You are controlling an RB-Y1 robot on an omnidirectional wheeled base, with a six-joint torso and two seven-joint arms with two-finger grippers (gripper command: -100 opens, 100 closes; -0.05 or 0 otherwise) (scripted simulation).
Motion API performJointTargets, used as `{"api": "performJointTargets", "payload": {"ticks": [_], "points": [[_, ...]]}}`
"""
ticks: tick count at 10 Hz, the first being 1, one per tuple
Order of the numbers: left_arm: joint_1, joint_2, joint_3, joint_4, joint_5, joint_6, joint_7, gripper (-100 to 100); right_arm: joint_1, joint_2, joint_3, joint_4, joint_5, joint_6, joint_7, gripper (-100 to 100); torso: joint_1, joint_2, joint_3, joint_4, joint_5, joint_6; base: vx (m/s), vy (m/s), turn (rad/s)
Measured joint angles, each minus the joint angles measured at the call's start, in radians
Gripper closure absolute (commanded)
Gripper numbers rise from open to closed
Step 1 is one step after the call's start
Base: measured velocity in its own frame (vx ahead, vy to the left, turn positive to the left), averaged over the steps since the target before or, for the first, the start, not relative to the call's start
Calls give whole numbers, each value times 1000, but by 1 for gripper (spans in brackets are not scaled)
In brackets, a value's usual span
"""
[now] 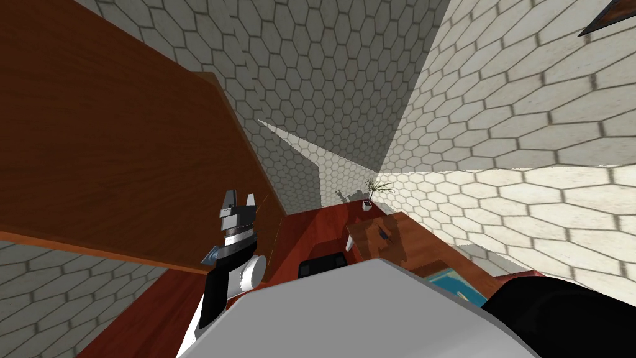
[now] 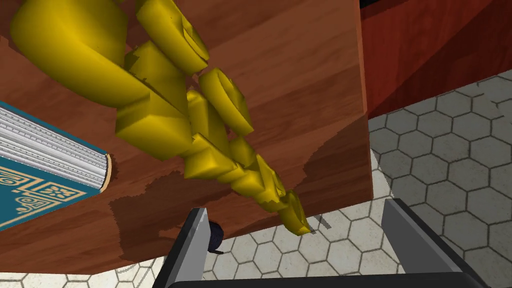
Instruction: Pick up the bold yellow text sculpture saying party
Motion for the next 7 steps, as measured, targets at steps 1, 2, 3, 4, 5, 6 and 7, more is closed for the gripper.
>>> {"api": "performJointTargets", "payload": {"ticks": [1, 2, 3, 4, 5, 6, 7], "points": [[0, 0, 0, 0, 0, 0, 0, 0, 14, -12, -3, 27, 10, -7, 1, -100, 1, 1, 0, 0, 1, 1, 93, -3, 122], [0, 0, 0, 0, 0, 0, 0, 0, 41, -9, 3, 45, 33, -6, 6, -100, 1, 2, 1, 0, 0, 1, 140, -5, 236], [0, 0, 0, 0, 0, 0, 0, 0, 32, -14, 25, 89, 65, 9, 3, -100, 1, -1, 0, 0, 0, 1, 166, 2, 113], [0, 0, 0, 0, 0, 0, 0, 0, 66, -29, 44, 100, 95, 22, -8, -100, 2, -2, -1, -1, 1, 0, 105, -10, 55], [0, 0, 0, 0, 0, 0, 0, 0, 78, -37, 59, 107, 110, 34, -20, -100, 1, 0, 0, 0, 1, 0, 27, -10, -4], [0, 0, 0, 0, 0, 0, 0, 0, 70, -31, 56, 129, 114, 33, -15, -100, 1, 4, 2, 1, 0, 1, 35, -1, 104], [0, 0, 0, 0, 0, 0, 0, 0, 74, -41, 75, 142, 132, 41, -24, -100, 2, 5, 3, 1, 1, 0, 44, -2, 62]]}}
